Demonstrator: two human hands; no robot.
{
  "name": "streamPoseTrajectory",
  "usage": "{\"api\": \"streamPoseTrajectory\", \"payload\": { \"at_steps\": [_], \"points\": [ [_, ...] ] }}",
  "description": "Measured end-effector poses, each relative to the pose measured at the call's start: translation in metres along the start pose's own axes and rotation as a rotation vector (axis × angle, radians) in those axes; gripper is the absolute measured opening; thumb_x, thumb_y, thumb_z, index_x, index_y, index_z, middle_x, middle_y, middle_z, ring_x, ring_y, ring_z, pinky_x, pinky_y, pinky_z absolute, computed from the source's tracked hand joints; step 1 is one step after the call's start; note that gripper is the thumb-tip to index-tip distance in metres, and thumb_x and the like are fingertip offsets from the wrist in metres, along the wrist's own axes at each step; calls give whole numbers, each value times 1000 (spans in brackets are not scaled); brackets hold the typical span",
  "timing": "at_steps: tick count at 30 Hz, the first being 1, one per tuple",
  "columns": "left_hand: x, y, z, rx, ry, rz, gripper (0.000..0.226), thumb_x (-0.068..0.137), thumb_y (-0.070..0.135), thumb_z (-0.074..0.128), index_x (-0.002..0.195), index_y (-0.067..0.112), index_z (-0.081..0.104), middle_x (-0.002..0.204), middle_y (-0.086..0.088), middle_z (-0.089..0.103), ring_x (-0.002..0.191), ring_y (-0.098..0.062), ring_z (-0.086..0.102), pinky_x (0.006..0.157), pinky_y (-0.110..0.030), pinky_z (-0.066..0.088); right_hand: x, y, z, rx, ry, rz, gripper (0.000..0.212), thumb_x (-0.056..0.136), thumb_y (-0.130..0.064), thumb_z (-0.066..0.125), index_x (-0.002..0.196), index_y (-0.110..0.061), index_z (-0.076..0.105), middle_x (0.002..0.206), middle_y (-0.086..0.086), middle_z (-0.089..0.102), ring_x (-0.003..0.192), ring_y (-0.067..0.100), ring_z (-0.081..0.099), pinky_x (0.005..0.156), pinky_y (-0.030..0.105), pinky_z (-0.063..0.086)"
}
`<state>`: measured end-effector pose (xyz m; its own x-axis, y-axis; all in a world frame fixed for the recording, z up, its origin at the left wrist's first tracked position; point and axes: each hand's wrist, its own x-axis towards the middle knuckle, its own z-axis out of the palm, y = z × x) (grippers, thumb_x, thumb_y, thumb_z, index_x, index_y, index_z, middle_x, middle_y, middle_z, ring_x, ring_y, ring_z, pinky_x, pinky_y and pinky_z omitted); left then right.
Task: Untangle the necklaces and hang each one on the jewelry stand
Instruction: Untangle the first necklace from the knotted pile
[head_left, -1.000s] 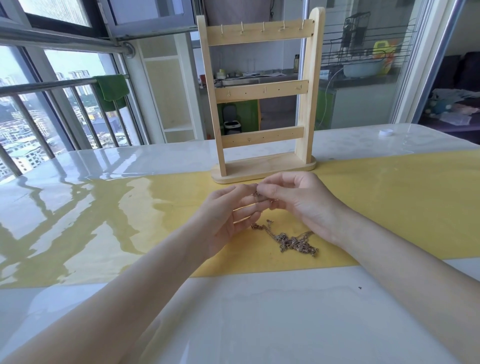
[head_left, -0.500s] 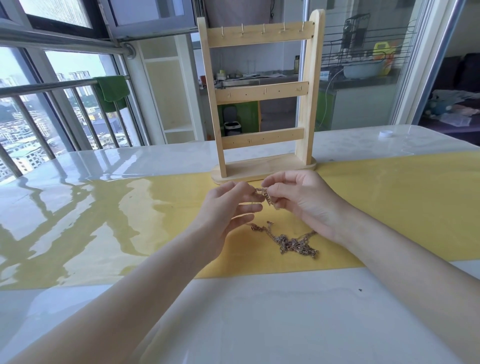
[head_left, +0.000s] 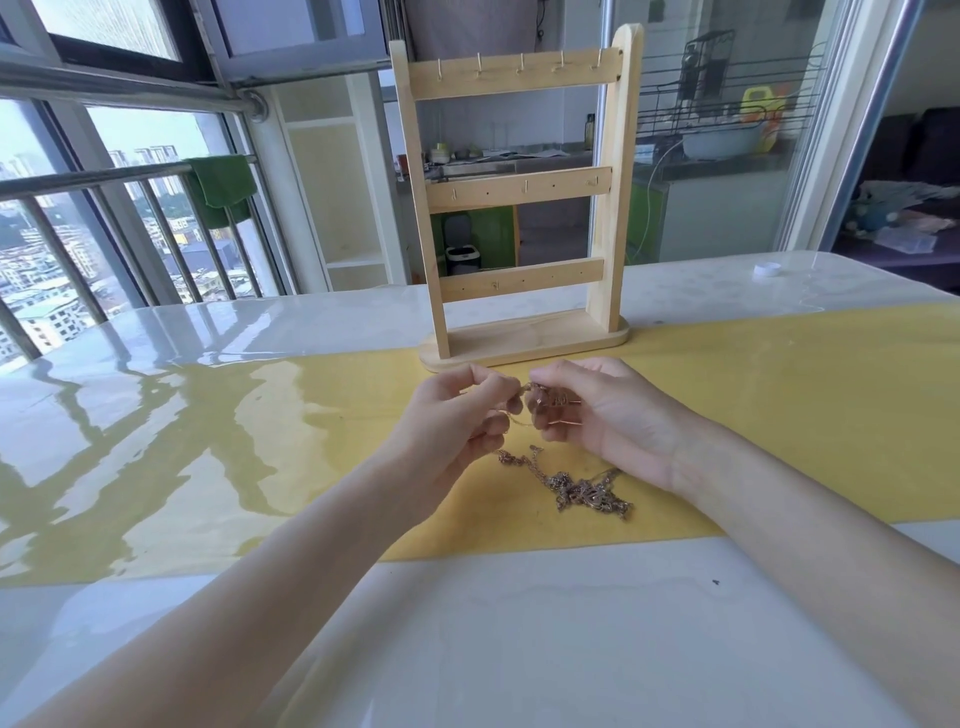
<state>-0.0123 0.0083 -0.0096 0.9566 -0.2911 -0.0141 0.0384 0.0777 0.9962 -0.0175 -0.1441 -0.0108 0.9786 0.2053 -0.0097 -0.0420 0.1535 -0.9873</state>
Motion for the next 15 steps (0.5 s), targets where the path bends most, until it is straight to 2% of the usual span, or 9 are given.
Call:
{"api": "streamPoseTrajectory", "payload": {
  "at_steps": [8, 12, 15],
  "points": [
    [0, -3, -3, 164, -8, -9, 12, 90, 17, 62, 80, 12, 66, 59, 5, 55, 53, -6, 42, 56, -15, 43, 1, 6, -4, -90, 120, -101, 7, 85, -11, 67, 79, -7, 65, 60, 0, 52, 49, 8, 42, 50, 15, 36],
    [1, -6, -2, 237, -1, 5, 14, 90, 17, 62, 76, 15, 65, 62, 5, 57, 54, -7, 45, 59, -19, 42, 1, 7, -4, -82, 138, -158, 5, 85, -3, 65, 81, -5, 65, 64, 3, 59, 53, 9, 52, 52, 17, 44],
    [1, -6, -3, 216, 4, 12, 15, 90, 16, 61, 75, 16, 62, 65, 6, 57, 53, -7, 46, 55, -18, 41, 1, 8, -4, -5, 110, -164, 8, 85, 4, 62, 85, -4, 64, 68, 3, 62, 59, 10, 59, 57, 17, 49]
  ]
}}
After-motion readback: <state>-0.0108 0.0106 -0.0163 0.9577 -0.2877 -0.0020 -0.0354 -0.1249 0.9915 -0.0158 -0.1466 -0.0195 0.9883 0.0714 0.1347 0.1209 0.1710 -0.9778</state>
